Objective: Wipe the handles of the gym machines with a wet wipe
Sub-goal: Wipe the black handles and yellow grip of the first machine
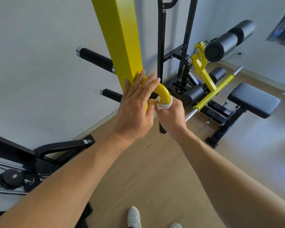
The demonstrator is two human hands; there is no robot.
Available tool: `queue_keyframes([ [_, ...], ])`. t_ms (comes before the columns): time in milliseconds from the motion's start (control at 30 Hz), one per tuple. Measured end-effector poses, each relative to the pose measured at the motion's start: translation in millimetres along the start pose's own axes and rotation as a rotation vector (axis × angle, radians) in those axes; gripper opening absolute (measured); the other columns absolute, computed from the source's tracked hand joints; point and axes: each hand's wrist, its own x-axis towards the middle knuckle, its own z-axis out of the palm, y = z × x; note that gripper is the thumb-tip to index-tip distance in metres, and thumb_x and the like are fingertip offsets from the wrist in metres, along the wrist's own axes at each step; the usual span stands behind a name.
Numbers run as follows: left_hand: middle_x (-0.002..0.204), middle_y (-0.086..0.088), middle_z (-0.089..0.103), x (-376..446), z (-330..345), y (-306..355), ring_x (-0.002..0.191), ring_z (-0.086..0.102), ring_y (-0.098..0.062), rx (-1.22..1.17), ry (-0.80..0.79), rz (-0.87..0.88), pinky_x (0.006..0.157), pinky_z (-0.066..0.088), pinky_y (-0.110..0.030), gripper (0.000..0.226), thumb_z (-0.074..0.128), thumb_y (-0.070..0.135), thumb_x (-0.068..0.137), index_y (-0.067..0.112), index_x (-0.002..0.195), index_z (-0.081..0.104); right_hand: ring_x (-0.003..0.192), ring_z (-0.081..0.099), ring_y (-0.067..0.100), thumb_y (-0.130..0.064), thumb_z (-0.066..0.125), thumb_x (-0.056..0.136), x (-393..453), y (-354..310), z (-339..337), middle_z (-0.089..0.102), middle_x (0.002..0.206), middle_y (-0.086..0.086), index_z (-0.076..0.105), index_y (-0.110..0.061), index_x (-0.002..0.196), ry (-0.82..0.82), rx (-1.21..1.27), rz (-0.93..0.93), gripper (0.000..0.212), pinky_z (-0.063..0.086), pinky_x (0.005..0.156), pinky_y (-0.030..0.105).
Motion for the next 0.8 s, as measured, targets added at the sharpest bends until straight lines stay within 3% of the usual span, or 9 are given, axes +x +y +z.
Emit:
queue_keyframes([
  [100, 0.162, 0.000, 0.034, 2, -1, 0, 0.156, 0.015, -0.024, -0.007, -0.013, -0.014, 0.124, 0.011, -0.059, 0.070, 0.065, 0.006, 0.089, 0.013, 0.153, 0.038, 0.060, 0.057, 0.013, -0.019, 0.071, 0.085, -10, 23, 5, 0.065, 0.064, 0.000, 0.063, -0.014, 0.078, -0.075, -0.056, 0.192, 0.012, 0.053, 0.056, 0.038],
  [167, 0.163, -0.001, 0.034, 4, -2, -1, 0.156, 0.015, -0.024, -0.005, -0.020, -0.021, 0.124, 0.011, -0.059, 0.071, 0.065, 0.004, 0.088, 0.013, 0.153, 0.038, 0.067, 0.061, 0.020, -0.021, 0.071, 0.086, -16, 33, 5, 0.066, 0.071, 0.005, 0.064, -0.011, 0.086, -0.132, -0.093, 0.303, 0.012, 0.055, 0.061, 0.040],
  [267, 0.163, 0.000, 0.034, 4, -3, -5, 0.156, 0.014, -0.023, -0.010, -0.030, -0.024, 0.124, 0.011, -0.059, 0.072, 0.065, 0.004, 0.087, 0.014, 0.154, 0.037, 0.065, 0.058, 0.015, -0.020, 0.072, 0.086, -7, 16, 5, 0.069, 0.076, 0.008, 0.066, -0.011, 0.087, -0.043, -0.046, 0.170, 0.010, 0.053, 0.061, 0.035],
  [333, 0.163, 0.000, 0.033, 2, -3, -5, 0.156, 0.014, -0.023, -0.004, -0.026, -0.018, 0.125, 0.010, -0.058, 0.072, 0.064, 0.004, 0.087, 0.014, 0.154, 0.037, 0.061, 0.057, 0.009, -0.023, 0.073, 0.086, 0, 3, 6, 0.067, 0.070, 0.000, 0.067, -0.015, 0.083, 0.043, -0.026, 0.037, 0.011, 0.049, 0.056, 0.027],
  [433, 0.163, 0.000, 0.033, 2, -2, -5, 0.156, 0.014, -0.024, -0.009, -0.026, -0.014, 0.125, 0.009, -0.058, 0.072, 0.064, 0.003, 0.087, 0.014, 0.153, 0.037, 0.063, 0.056, 0.011, -0.021, 0.071, 0.087, -6, 16, 12, 0.063, 0.069, -0.004, 0.064, -0.015, 0.086, 0.016, -0.023, 0.104, 0.009, 0.051, 0.061, 0.033],
  [533, 0.163, -0.001, 0.033, 7, -2, -6, 0.156, 0.014, -0.024, -0.021, -0.031, -0.018, 0.125, 0.008, -0.058, 0.073, 0.064, 0.001, 0.086, 0.014, 0.153, 0.038, 0.070, 0.058, 0.017, -0.027, 0.074, 0.086, -14, 37, 9, 0.063, 0.076, 0.000, 0.061, -0.014, 0.094, -0.140, -0.096, 0.304, 0.020, 0.053, 0.062, 0.039],
  [667, 0.164, -0.001, 0.031, 10, 2, -4, 0.157, 0.012, -0.024, -0.033, -0.032, -0.010, 0.125, 0.008, -0.057, 0.075, 0.063, 0.000, 0.085, 0.014, 0.154, 0.036, 0.080, 0.063, 0.021, -0.029, 0.076, 0.084, -13, 30, -7, 0.065, 0.091, -0.001, 0.054, -0.022, 0.110, -0.196, -0.077, 0.196, 0.035, 0.053, 0.066, 0.039],
  [733, 0.164, -0.001, 0.031, 10, 5, -4, 0.157, 0.012, -0.024, -0.029, -0.016, -0.007, 0.125, 0.008, -0.058, 0.078, 0.062, -0.004, 0.082, 0.014, 0.154, 0.036, 0.084, 0.061, 0.020, -0.014, 0.072, 0.082, -21, 21, -13, 0.060, 0.101, 0.002, 0.042, -0.028, 0.129, -0.218, -0.098, 0.088, 0.057, 0.052, 0.065, 0.029],
  [800, 0.164, -0.001, 0.032, 9, 5, -6, 0.157, 0.012, -0.024, -0.017, -0.002, -0.002, 0.125, 0.009, -0.058, 0.080, 0.060, -0.007, 0.080, 0.013, 0.154, 0.036, 0.080, 0.058, 0.021, 0.003, 0.059, 0.078, -31, 14, -17, 0.055, 0.098, 0.005, 0.022, -0.036, 0.141, -0.310, -0.158, 0.064, 0.083, 0.047, 0.056, 0.015],
])
